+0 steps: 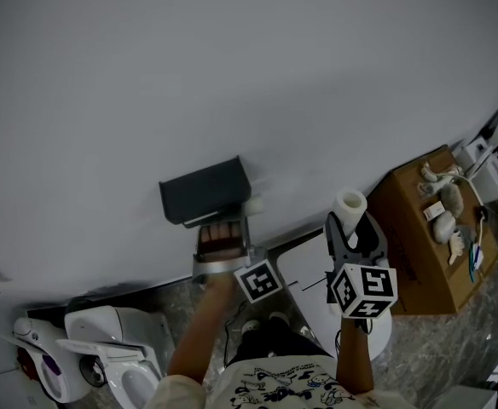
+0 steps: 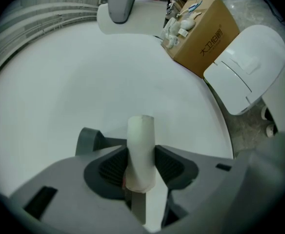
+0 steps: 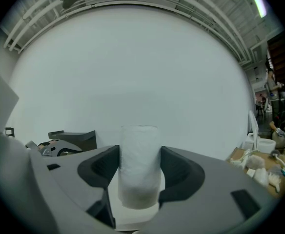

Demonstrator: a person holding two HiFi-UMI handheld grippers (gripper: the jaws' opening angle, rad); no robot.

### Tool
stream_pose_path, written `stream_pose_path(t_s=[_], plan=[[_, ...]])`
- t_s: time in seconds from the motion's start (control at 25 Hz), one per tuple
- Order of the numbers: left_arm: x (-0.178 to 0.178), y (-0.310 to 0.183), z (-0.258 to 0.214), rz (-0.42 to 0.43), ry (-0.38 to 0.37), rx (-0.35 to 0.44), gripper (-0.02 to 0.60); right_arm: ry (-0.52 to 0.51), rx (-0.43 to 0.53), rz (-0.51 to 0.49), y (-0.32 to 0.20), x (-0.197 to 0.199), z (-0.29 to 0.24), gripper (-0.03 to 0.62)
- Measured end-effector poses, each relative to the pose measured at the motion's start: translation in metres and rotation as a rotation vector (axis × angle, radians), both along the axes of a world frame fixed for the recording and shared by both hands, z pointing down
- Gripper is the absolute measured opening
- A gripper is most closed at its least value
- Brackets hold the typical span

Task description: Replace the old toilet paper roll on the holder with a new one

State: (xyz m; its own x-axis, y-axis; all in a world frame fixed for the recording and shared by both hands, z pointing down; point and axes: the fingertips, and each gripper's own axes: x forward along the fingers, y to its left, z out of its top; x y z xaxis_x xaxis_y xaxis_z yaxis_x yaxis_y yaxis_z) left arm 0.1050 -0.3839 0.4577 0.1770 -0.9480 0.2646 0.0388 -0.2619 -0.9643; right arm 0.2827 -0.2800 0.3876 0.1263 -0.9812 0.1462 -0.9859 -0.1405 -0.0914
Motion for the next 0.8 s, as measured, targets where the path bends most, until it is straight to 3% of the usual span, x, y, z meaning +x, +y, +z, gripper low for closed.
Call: stream_pose_path(t_s=[0.56,0.8], plan=[[0.072,0.014,-0.008,0.13,0.058,-0.007,0.183,0.002,-0.003,0.098,0.023,0.047,0.001,0.275],[0.079,0.025,-0.01,0.155,0.193,-0.089,0.183,0.006,0.0,0.1,0.024,0.048,-0.001,0.275]])
